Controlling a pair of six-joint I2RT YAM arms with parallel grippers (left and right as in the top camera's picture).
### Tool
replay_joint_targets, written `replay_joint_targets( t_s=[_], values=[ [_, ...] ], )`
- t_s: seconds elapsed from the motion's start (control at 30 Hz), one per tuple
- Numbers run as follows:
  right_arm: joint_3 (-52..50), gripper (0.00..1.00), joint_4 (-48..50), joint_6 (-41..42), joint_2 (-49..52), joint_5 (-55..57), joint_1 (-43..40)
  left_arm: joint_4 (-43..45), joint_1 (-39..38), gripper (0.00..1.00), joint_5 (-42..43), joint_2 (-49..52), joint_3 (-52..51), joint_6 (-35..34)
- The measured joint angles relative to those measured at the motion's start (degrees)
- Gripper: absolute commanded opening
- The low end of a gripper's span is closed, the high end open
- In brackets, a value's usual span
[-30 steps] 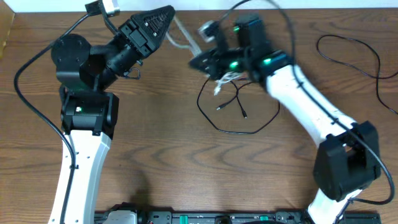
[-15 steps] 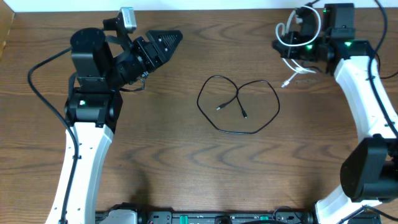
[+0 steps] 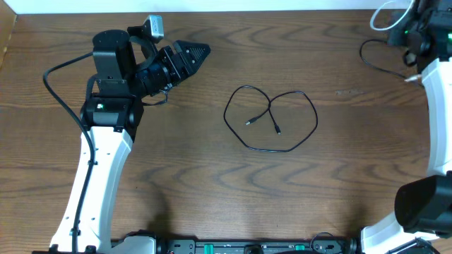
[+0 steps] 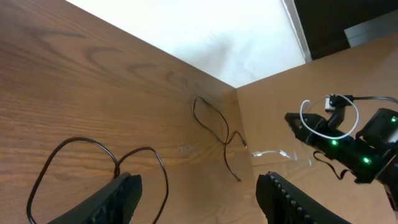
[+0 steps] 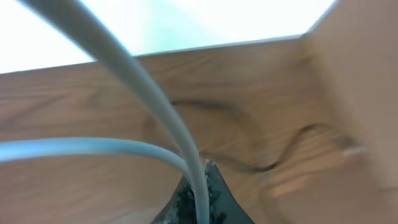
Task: Untangle cables
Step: 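Carry the white cable to the top-right corner with the right gripper, then move the right gripper to the black cable loop and grasp it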
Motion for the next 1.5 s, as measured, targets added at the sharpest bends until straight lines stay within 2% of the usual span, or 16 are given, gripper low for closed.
replay_joint_targets(
  t_s=[0.13,0.33,0.53,0.57,0.6,0.63,1.07,1.2,1.3,1.43,1.5],
  values=[
    [0.04,0.01,2.43,-11.23,3.76,7.74,-2.45,-0.37,0.0,0.64,0.0,0.02,0.0,0.02],
    [0.04,0.01,3.48,-27.63,12.52,10.54,-6.58,-0.92,0.0,0.64,-0.07,0.04,0.0,0.02],
    [-0.02,0.01,8.63,-36.85,19.54,11.21,-11.13,-0.98,0.0,0.64,-0.68,0.02,0.0,0.02],
    [-0.02,0.12,9.05,-37.24,19.91,11.21,-11.67,-0.98,0.0,0.64,-0.92,0.04,0.0,0.02],
    [-0.02,0.46,9.4,-37.57,20.28,11.06,-12.28,-0.98,0.0,0.64,-1.27,0.02,0.0,0.02],
    [-0.02,0.99,9.44,-37.92,20.44,10.45,-12.9,-0.98,0.0,0.64,-1.53,0.04,0.0,0.02],
    [-0.02,0.99,8.33,-31.93,20.48,3.67,-15.89,-0.98,0.0,0.64,-1.73,0.04,0.0,0.02],
    [-0.02,0.99,7.1,-29.24,20.48,-2.99,-15.89,-0.98,0.0,0.64,-1.75,0.04,0.0,0.09],
    [-0.02,0.99,6.67,-26.01,20.48,-13.77,-15.91,-1.03,0.0,0.64,-1.81,0.04,0.0,1.9],
    [-0.02,0.99,5.64,-20.31,20.11,-41.81,-15.87,-4.17,0.0,0.65,-3.3,0.02,0.0,7.61],
    [-0.02,0.99,5.53,-17.18,19.82,-51.17,-15.72,-7.19,-0.02,0.65,-5.6,0.04,-0.02,8.98]
  ],
)
